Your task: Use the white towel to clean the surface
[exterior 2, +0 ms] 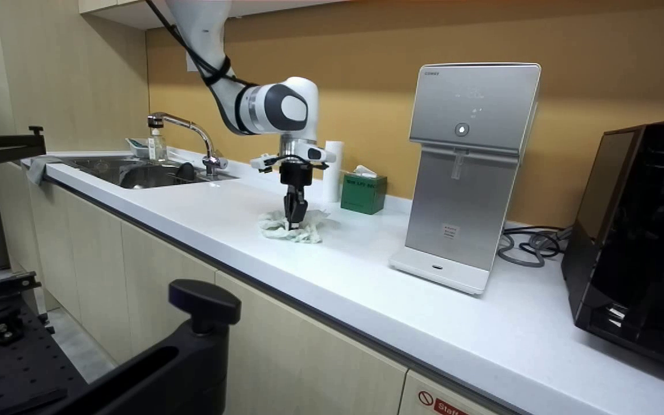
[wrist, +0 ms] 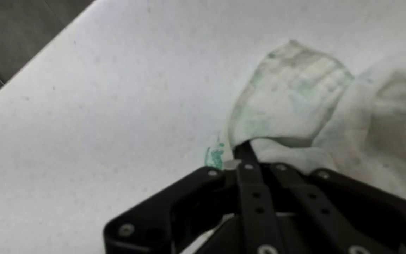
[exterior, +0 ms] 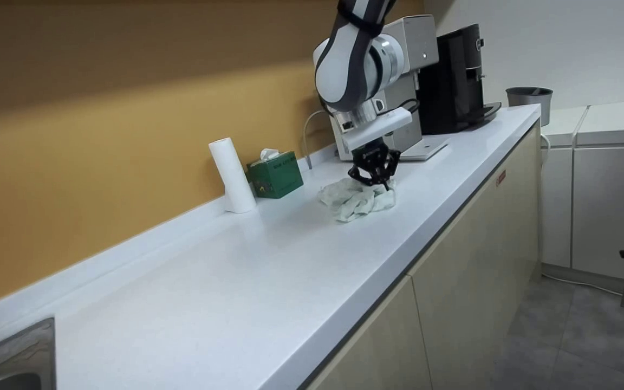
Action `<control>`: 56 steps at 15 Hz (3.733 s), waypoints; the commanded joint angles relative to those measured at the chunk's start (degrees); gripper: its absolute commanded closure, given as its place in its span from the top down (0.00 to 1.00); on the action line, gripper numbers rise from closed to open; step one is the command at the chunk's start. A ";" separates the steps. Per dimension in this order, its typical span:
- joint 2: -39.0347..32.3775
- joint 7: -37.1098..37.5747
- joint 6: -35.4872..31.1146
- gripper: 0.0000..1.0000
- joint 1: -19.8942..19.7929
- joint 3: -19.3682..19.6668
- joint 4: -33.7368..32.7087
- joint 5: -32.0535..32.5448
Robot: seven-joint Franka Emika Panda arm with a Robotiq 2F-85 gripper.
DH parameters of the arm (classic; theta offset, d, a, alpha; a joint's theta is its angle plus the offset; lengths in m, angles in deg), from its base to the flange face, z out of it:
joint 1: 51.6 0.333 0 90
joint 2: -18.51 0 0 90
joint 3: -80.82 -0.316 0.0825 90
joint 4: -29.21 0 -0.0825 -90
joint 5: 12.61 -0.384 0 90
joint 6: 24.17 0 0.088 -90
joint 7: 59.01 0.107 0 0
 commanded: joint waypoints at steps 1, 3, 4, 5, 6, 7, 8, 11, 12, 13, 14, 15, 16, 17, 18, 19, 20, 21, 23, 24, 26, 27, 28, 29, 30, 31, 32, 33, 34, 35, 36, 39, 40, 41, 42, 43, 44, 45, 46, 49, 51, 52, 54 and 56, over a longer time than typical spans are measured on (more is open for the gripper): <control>5.21 -3.82 4.90 0.01 -0.51 -4.65 6.97 -0.53; 7.08 -7.52 7.21 0.01 -0.71 -7.59 9.64 -1.88; 7.85 -9.30 8.30 0.01 -0.72 -9.02 10.83 -2.66; 8.33 -11.07 9.56 0.01 -0.69 -10.23 11.65 -2.98; 8.32 -12.32 10.60 0.01 -0.64 -11.20 11.98 -3.38; 8.08 -12.10 10.89 0.01 -0.39 -11.62 12.11 -2.89; 7.36 -10.61 9.90 0.01 -0.26 -11.56 11.95 -2.21; 4.65 -6.90 4.42 0.01 -0.97 -10.77 10.56 -3.12; 3.62 -5.71 2.74 0.01 -1.37 -10.50 9.63 -4.43; 2.28 -4.99 1.10 0.01 -1.89 -10.14 8.09 -5.51; 1.34 -4.43 0.05 0.01 -2.38 -9.86 6.89 -6.54; -0.05 -4.16 -1.29 0.01 -3.08 -9.46 5.00 -7.54; -1.08 -3.76 -2.86 0.01 -3.66 -9.10 3.66 -8.56; -2.27 -3.56 -4.29 0.01 -4.33 -8.65 1.96 -9.63; -3.44 -3.33 -5.57 0.01 -5.04 -8.10 0.15 -10.42; -4.48 -2.85 -7.02 0.01 -5.57 -7.51 -1.46 -11.14; -5.41 -2.28 -8.44 0.01 -6.05 -6.64 -3.00 -11.24; -5.95 -1.65 -10.89 0.01 -6.38 -5.72 -3.45 -11.26; -8.67 0.79 -14.75 0.01 -6.48 -3.51 -6.75 -10.51; -9.98 2.52 -16.68 0.01 -6.15 -2.39 -7.97 -10.31; -13.15 8.16 -20.47 0.01 -3.78 0.61 -10.17 -9.07; -14.47 10.04 -21.24 0.01 -2.80 1.46 -11.17 -8.52; -15.64 11.67 -21.06 0.01 -1.58 1.73 -11.90 -8.20; -16.37 12.92 -20.38 0.01 -0.53 1.91 -12.49 -7.57; -16.76 13.64 -19.41 0.01 0.26 1.46 -12.71 -7.13; -15.75 13.31 -18.34 0.01 0.74 0.84 -11.72 -6.62; -15.04 12.60 -17.76 0.01 0.95 0.23 -11.04 -6.18; -14.39 11.19 -16.89 0.01 0.87 -0.68 -10.71 -5.85; -13.74 9.84 -16.28 0.01 0.73 -1.71 -10.30 -5.86; -13.14 8.50 -15.57 0.01 0.51 -2.90 -9.98 -5.92; -12.50 6.95 -14.76 0.01 0.19 -4.28 -9.66 -6.44; -11.40 3.84 -13.39 0.01 0.75 -6.65 -8.85 -6.66; -10.82 3.07 -12.83 0.01 1.06 -7.30 -8.21 -6.64; -10.21 2.46 -12.23 0.01 1.45 -7.74 -7.45 -6.43; -9.66 2.08 -11.57 0.01 1.90 -8.02 -6.72 -6.17; -8.95 1.75 -10.99 0.01 2.37 -8.14 -5.67 -5.79; -8.70 1.97 -10.35 0.01 3.03 -7.91 -5.13 -5.21; -9.10 3.19 -9.54 0.01 4.18 -6.59 -5.31 -3.67; -9.63 4.58 -9.44 0.01 4.90 -5.23 -6.14 -2.22; -11.55 8.08 -11.51 0.01 5.32 -2.32 -9.35 0.10; -11.79 9.93 -12.31 0.01 4.64 -1.23 -11.02 -0.01; -11.73 11.01 -12.77 0.01 4.47 -0.46 -11.50 0.40; -11.73 13.08 -12.89 0.01 3.56 1.35 -12.49 0.55; -11.87 15.14 -14.34 0.01 2.59 4.21 -12.33 1.06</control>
